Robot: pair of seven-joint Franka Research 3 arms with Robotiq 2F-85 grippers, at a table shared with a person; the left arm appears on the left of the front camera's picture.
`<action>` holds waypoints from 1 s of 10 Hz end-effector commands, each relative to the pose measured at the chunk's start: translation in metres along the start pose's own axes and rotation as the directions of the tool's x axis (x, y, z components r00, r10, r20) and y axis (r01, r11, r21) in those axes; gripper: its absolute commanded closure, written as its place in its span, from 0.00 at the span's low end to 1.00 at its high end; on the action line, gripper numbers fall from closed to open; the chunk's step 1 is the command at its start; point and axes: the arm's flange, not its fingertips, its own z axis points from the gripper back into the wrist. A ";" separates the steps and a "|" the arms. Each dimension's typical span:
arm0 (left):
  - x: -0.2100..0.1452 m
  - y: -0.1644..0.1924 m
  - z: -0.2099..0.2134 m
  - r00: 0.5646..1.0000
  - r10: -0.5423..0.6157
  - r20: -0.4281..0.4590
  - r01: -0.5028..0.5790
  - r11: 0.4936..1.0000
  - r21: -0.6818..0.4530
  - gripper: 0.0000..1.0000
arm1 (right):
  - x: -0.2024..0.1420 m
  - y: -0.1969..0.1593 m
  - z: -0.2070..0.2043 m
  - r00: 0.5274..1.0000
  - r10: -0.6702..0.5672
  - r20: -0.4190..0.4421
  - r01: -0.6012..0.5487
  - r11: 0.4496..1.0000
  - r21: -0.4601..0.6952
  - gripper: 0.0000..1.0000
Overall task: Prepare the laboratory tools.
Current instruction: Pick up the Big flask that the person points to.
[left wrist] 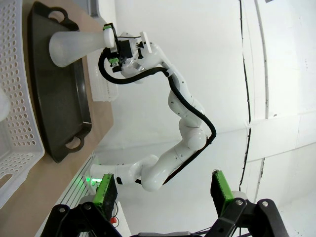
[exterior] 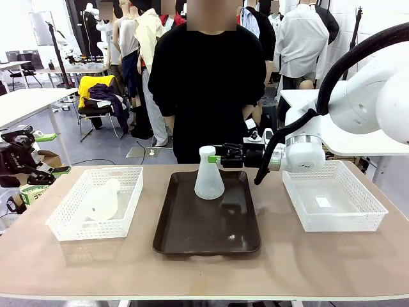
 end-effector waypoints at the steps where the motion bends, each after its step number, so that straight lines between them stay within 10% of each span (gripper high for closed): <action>1: 0.000 -0.002 0.001 1.000 -0.007 0.006 0.007 1.000 0.007 0.00 | -0.003 0.000 0.000 1.000 0.006 0.001 -0.006 1.000 0.013 0.00; 7: 0.000 -0.002 0.001 1.000 -0.007 0.006 0.007 1.000 0.007 0.00 | 0.000 0.000 0.000 1.000 -0.001 0.000 0.001 1.000 0.000 0.00; 10: 0.000 -0.002 0.001 1.000 -0.007 0.006 0.007 1.000 0.007 0.00 | 0.034 -0.007 0.024 0.991 0.010 -0.131 -0.024 0.994 -0.108 0.00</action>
